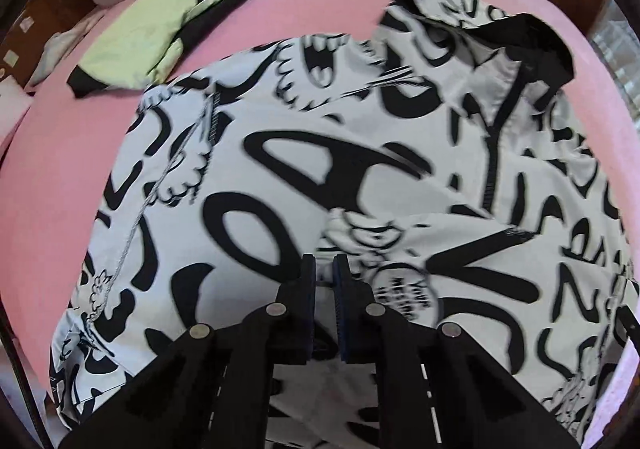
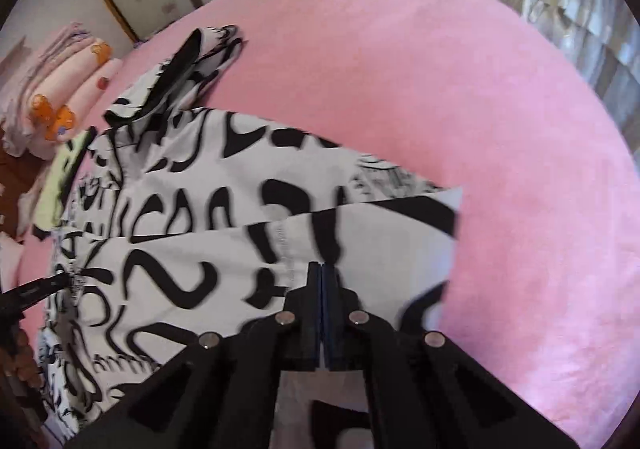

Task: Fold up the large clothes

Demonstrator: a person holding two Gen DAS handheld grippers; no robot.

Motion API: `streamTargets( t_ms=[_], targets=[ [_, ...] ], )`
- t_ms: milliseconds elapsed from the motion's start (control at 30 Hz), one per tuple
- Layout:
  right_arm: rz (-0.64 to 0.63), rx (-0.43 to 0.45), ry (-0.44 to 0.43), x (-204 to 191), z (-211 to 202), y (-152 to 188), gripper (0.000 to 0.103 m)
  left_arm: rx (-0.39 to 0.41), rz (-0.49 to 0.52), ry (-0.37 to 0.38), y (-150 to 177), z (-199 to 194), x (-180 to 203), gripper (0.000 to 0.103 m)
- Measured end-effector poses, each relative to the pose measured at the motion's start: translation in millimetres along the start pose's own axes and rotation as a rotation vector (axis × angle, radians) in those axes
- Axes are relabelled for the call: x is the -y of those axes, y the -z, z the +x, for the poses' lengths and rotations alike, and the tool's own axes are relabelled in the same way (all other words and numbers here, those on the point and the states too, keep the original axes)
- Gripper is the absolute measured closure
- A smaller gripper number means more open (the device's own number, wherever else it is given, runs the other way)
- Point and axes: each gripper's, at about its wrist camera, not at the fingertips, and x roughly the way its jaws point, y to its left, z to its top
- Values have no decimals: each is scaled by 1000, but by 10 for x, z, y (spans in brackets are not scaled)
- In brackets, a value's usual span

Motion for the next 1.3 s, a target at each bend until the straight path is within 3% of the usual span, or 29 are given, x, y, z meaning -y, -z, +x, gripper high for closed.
streamTargets(
  t_ms=[67,133,300,467,667,733,867,1000,1300],
  targets=[
    [46,-7,5,162,1,23,103,-2,-8,-3,1,-24,-95,95],
    [87,-6,-1,277,-35,44,103,18,-14,50,35,-114,-132,95],
    [90,-2,-60,205,-273,112,103,33,32,247,193,-429,72,95],
    [63,-27,-208,-207,-399,281,103,-2,128,409,446,-676,545,94],
    [-57,-108,-325,-771,-361,567,103,-135,216,577,766,-681,1102,94],
    [-82,-146,-334,-878,-327,677,103,-170,254,564,857,-622,1248,94],
    [-98,-192,-303,-951,-229,870,103,-193,311,420,967,-442,1395,94],
    [-74,-237,-210,-857,-92,897,103,-186,250,352,949,-355,1274,94],
    [45,-197,-43,-296,-275,896,103,-140,148,222,856,-373,742,94]
  ],
)
